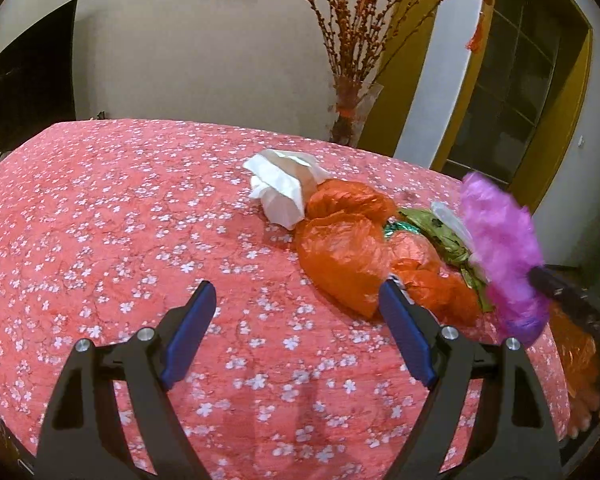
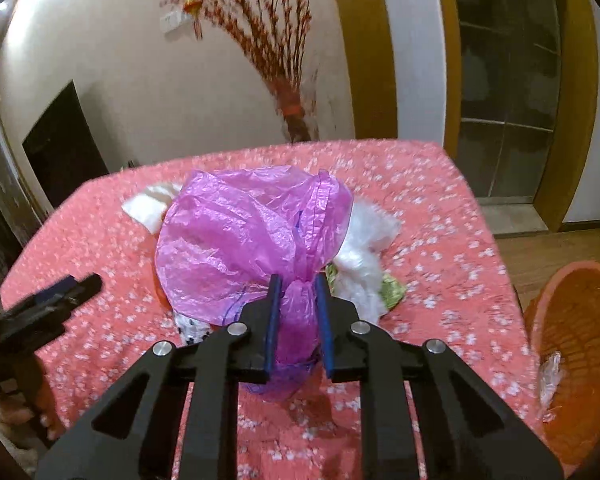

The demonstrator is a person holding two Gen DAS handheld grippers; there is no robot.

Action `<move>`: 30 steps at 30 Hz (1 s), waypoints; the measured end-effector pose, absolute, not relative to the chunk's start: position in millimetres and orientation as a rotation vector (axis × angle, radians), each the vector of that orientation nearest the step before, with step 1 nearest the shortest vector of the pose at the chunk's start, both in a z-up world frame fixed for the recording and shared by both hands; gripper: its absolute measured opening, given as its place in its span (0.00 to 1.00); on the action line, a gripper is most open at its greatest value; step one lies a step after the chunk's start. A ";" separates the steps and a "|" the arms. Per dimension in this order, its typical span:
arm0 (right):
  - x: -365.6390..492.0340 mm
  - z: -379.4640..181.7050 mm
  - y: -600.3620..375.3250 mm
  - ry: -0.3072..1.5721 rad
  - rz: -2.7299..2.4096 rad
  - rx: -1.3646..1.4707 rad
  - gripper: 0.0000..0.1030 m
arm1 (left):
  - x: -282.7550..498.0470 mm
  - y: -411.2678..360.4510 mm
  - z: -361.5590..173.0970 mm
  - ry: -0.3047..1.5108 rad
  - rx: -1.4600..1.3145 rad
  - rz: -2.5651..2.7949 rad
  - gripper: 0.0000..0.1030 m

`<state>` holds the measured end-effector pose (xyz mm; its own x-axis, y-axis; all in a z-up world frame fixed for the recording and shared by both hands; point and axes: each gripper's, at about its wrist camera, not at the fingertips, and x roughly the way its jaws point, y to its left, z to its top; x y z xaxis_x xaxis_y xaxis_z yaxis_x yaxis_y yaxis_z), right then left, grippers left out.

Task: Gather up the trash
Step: 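Grasp the purple plastic bag with the right tool while the left tool returns to the table, then grasp an orange plastic bag with the left tool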

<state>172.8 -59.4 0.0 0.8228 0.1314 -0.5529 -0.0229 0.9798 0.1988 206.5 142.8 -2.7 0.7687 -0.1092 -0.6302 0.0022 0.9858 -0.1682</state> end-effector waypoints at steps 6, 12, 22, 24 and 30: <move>147.4 18.5 -79.0 0.511 0.012 0.189 0.17 | 222.7 119.3 -0.1 0.700 -0.136 -0.097 0.73; 141.0 13.1 -96.2 0.515 -0.049 0.193 0.16 | 267.2 91.8 -6.2 0.755 -0.103 -0.092 0.70; 143.1 4.4 -111.8 0.538 -0.076 0.233 0.17 | 295.8 86.4 -28.3 0.864 -0.090 -0.073 0.17; 142.5 5.1 -113.1 0.533 -0.077 0.238 0.16 | 292.8 91.5 -24.0 0.852 -0.106 -0.090 0.12; 130.4 9.8 -117.3 0.507 -0.075 0.247 0.17 | 273.7 97.3 6.1 0.793 -0.119 -0.117 0.09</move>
